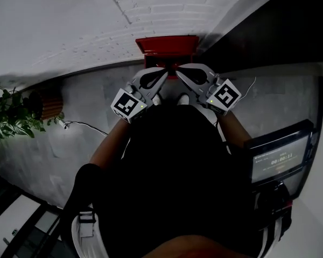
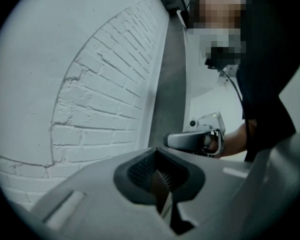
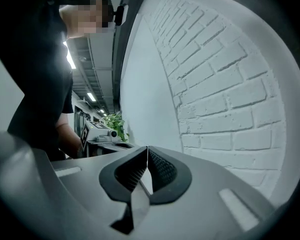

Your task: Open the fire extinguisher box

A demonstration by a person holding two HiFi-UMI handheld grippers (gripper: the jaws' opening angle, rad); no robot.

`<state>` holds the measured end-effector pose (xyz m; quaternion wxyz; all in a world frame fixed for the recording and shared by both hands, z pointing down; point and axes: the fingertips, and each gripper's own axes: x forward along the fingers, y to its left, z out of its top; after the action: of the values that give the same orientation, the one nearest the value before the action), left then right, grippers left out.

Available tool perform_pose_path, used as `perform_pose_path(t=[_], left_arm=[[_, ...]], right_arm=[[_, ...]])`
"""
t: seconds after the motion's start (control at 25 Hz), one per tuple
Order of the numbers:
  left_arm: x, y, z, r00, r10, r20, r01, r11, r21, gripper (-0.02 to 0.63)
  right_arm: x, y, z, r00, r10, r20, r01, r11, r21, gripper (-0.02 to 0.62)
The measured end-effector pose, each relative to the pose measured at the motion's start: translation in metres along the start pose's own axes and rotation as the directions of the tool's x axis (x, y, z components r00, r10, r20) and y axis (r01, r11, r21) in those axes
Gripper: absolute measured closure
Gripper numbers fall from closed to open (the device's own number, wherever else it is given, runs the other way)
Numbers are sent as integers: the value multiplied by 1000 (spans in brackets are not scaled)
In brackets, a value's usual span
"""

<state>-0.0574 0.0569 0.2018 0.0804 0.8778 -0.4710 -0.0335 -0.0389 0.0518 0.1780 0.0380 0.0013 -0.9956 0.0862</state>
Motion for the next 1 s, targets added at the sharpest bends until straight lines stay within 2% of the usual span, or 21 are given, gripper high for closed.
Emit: perform_pose_path(t=[0.36,0.52,0.72,0.88,1.0], left_arm=[[-13,-8,7,998,-44,40,43,999,23,603],[-14,-10,10,998,-68,1,68,998,15,603],[-12,-8,10,997,-78,-8,78,997,14,603],[-10,-1,7,997,-71,35,71,997,11,603],[-9,0,7,997,-76,28,76,997,29,603]], right_arm=[[12,13,-7,1000,3,6,-3,1000,-13,584],[13,9,-5,1000,-13,5,13,1000,-8,584],[13,8,-5,1000,-31,5,31,999,-12,584],[15,3,-4,999,-52,12,52,999,-9,584],[15,1,-4,998,-63,18,63,998,-7,584]])
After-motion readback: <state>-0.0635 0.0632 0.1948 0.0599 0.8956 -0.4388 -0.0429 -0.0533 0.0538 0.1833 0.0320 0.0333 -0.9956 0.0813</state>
